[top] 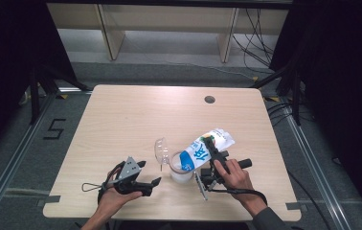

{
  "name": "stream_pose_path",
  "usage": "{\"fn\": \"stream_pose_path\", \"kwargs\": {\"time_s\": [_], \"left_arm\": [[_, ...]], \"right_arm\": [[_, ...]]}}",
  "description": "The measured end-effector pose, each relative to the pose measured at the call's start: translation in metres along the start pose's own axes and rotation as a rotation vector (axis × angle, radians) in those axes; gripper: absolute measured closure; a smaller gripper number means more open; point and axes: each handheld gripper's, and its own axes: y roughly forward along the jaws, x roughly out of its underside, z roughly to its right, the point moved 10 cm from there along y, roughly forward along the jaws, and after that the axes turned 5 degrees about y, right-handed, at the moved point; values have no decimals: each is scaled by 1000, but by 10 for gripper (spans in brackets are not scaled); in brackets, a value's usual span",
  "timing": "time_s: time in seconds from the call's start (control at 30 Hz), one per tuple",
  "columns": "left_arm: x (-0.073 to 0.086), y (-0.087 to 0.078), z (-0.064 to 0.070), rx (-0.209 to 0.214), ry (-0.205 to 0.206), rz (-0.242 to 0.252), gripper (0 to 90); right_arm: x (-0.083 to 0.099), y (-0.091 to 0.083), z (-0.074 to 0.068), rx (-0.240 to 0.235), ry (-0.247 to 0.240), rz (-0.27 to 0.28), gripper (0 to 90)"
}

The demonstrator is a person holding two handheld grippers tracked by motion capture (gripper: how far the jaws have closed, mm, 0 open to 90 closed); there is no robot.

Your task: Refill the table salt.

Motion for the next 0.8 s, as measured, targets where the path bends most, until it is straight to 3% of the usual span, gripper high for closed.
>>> {"fn": "stream_pose_path", "kwargs": {"time_s": [0.33,0.4,0.43,0.5,0.63,0.7,0.8], "left_arm": [[0,-1,0,-6,-1,-3,165],[0,-1,0,-6,-1,-4,165],[0,-1,0,-6,-1,-4,165],[0,-1,0,-6,-1,-4,165],[0,-1,0,-7,-1,-3,165],[0,-1,0,-6,-1,-4,165],[0,-1,0,-7,-2,-3,165]], "right_arm": [[1,-1,-1,-13,3,-13,631],[0,-1,1,-9,-9,-8,631],[-1,0,2,-9,-39,-1,631],[1,-1,-1,-11,-1,-12,632],[1,-1,0,-10,-2,-11,632],[-2,0,3,-6,-51,8,633],[-1,0,2,-6,-28,0,634]]}}
